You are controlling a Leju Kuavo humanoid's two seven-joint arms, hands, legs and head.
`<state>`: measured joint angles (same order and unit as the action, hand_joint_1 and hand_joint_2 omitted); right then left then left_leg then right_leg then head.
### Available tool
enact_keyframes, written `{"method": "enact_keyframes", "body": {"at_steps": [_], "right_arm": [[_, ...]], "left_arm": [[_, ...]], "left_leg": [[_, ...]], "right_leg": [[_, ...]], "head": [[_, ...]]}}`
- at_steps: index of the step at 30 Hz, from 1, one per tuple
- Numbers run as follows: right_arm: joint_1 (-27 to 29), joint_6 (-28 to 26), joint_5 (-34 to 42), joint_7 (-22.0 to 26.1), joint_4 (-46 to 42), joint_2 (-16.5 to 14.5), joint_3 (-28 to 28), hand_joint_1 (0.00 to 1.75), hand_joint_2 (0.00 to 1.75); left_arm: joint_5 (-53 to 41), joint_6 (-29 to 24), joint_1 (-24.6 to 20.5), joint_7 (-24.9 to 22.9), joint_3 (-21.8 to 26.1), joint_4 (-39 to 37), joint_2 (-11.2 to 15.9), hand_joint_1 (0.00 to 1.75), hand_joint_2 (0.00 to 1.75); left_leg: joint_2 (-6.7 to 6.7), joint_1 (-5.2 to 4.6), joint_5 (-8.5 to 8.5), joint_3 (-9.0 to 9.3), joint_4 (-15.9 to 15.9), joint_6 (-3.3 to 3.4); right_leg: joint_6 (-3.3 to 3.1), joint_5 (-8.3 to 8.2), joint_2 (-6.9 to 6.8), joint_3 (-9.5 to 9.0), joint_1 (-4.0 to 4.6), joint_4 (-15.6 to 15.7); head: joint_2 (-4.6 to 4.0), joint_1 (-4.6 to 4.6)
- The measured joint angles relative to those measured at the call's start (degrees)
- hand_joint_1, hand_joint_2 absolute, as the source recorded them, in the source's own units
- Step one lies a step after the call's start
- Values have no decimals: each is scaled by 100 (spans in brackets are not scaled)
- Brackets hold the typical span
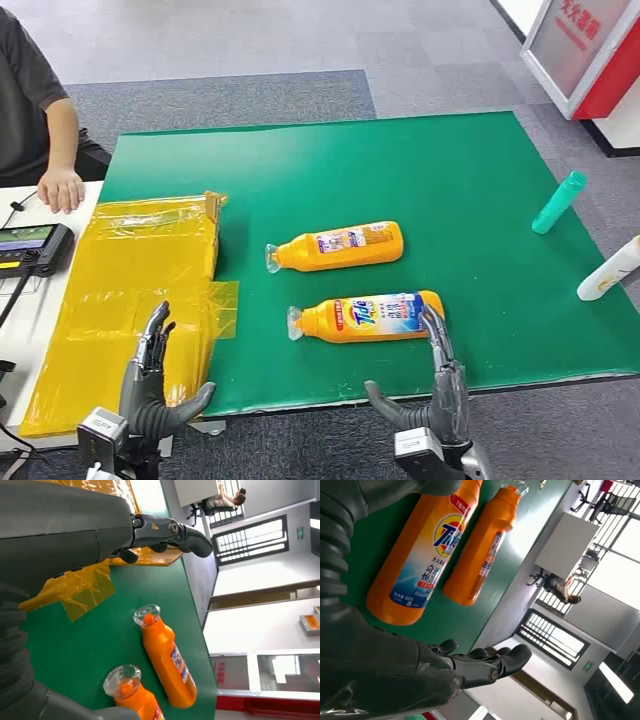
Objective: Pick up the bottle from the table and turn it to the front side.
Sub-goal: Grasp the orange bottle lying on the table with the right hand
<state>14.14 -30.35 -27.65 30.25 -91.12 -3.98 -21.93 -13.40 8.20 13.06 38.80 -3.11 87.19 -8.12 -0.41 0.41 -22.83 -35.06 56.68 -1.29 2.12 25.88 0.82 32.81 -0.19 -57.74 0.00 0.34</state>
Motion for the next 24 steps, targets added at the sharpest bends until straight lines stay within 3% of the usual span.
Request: {"method": "enact_keyframes", "body": {"at_steps": [12, 21, 24], "right_arm": [[4, 235, -129, -70, -108, -2, 185, 0, 175], [-88, 288, -1214, -824, -219, 103, 310, 0, 175], [-183, 586, -1792, -1429, -226, 224, 370, 0, 175]], "left_arm": [[138, 151, -29, -13, 92, -33, -100, 0, 175], [114, 327, -107, -14, 124, -161, -74, 0, 175], [73, 373, -131, -5, 148, -210, -67, 0, 175]], "left_leg": [[0, 0, 0, 0, 0, 0], [0, 0, 0, 0, 0, 0], [0, 0, 0, 0, 0, 0]], "right_leg": [[0, 0, 0, 0, 0, 0], [0, 0, 0, -1, 0, 0], [1, -1, 0, -1, -1, 0]], "head": [[0, 1], [0, 1], [0, 0]]}}
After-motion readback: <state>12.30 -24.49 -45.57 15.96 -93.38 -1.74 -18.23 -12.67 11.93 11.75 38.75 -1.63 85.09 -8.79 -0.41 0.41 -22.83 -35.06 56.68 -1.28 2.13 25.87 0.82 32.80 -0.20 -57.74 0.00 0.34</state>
